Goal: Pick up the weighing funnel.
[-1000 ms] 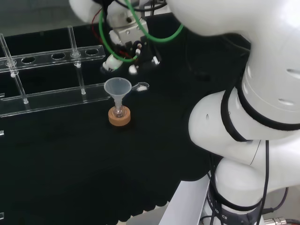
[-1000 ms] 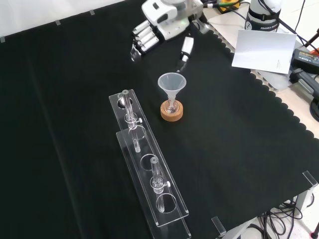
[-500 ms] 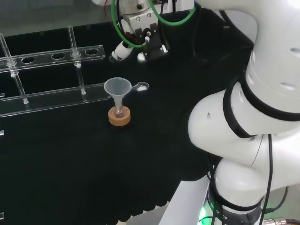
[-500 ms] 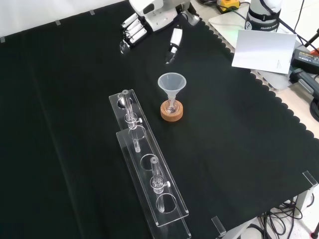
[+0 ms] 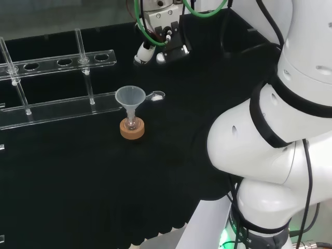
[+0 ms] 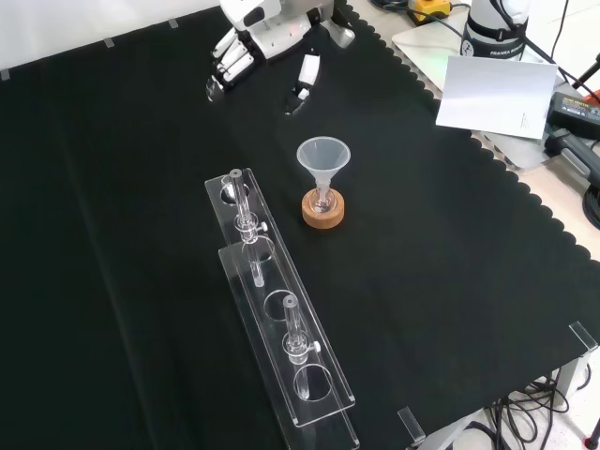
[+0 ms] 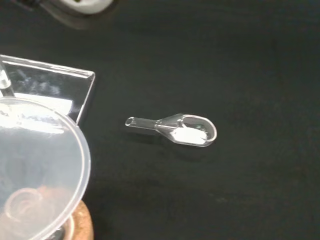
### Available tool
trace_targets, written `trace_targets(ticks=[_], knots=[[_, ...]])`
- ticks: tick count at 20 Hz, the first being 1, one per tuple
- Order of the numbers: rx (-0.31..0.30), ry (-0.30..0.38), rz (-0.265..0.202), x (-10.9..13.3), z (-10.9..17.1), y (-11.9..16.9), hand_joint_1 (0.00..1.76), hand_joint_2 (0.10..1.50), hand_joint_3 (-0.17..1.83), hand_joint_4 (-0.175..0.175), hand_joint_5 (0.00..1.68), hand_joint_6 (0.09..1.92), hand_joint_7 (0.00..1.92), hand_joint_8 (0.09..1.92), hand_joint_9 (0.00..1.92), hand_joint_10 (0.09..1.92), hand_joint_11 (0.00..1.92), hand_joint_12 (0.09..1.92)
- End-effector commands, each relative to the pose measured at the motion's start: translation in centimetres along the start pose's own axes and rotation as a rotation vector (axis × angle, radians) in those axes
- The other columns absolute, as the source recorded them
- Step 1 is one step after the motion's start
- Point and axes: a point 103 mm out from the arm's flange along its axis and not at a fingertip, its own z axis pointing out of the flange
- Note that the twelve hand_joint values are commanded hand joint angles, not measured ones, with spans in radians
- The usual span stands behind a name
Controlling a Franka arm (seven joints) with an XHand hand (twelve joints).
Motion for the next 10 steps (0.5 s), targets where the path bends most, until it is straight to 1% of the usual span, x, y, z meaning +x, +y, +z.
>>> trace_targets(ticks=[1, 4, 6, 10], knots=[[0.016, -0.110, 0.053, -1.9, 2.7, 5.8, 0.87, 0.72, 0.43, -0.059, 0.53, 0.09, 0.32, 0.73, 0.57, 0.64, 0.38, 1.36], [0.027, -0.132, 0.057, -1.6, 4.2, 7.1, 0.88, 0.71, 0.45, -0.051, 0.57, 0.09, 0.33, 0.73, 0.57, 0.63, 0.39, 1.35], [0.038, -0.133, 0.061, -1.5, 5.1, 7.8, 0.88, 0.71, 0.46, -0.046, 0.59, 0.09, 0.33, 0.73, 0.58, 0.63, 0.40, 1.35], [0.077, -0.148, 0.059, -1.4, 6.6, 9.1, 0.86, 0.69, 0.49, -0.040, 0.64, 0.09, 0.36, 0.73, 0.59, 0.62, 0.41, 1.34]])
